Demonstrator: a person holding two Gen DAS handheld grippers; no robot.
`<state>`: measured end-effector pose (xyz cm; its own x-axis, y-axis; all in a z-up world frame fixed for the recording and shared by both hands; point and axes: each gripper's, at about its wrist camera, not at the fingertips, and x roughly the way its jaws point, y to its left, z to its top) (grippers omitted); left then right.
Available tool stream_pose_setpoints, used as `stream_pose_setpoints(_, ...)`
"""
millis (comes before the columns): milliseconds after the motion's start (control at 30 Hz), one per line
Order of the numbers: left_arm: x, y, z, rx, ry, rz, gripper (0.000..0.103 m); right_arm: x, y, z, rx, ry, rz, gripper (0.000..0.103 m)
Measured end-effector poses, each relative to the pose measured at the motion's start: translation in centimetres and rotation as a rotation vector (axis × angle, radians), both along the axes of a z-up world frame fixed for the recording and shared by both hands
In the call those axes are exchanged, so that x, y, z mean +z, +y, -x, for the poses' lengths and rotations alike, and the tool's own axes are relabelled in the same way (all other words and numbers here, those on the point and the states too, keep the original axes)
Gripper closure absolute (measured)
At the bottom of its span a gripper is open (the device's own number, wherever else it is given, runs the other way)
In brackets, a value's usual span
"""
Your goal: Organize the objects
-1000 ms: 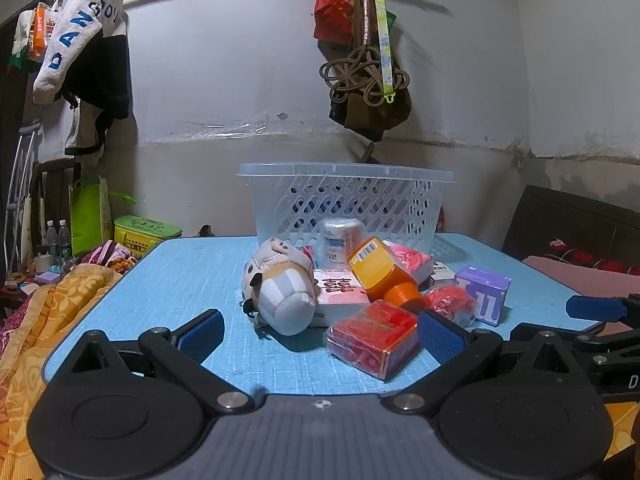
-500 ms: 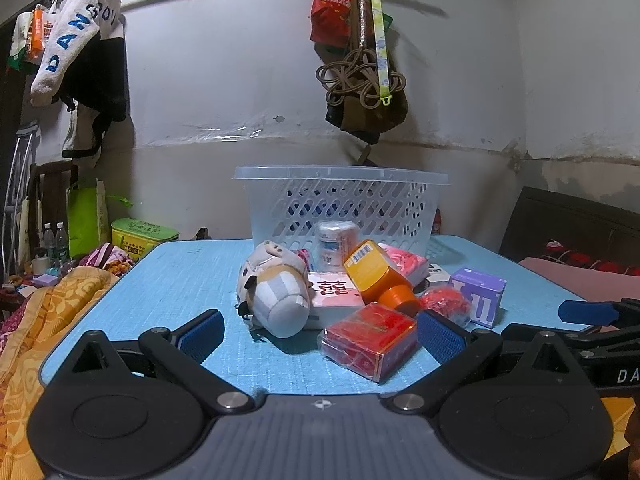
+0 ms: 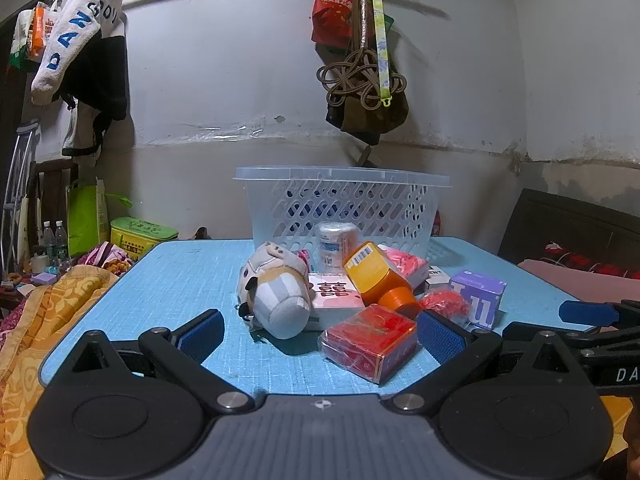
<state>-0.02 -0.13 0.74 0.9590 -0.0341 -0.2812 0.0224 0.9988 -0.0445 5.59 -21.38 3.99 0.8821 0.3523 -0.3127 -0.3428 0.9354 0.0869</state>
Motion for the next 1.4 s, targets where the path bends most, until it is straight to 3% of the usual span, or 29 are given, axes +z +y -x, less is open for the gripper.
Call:
stream_pose_setpoints(933,0.3,0.4,0.0,-0.011,0.000,0.031,0.000,0.9,-0.1,-0.1,-0.020,-0.001,0.004,0.000)
stream_pose_setpoints(1400,-1.6,0.5,-1.6,-0.053,0.039,0.019,0.000,-0.7,-0.8,-2.1,-0.044,0.018,0.008,0.000)
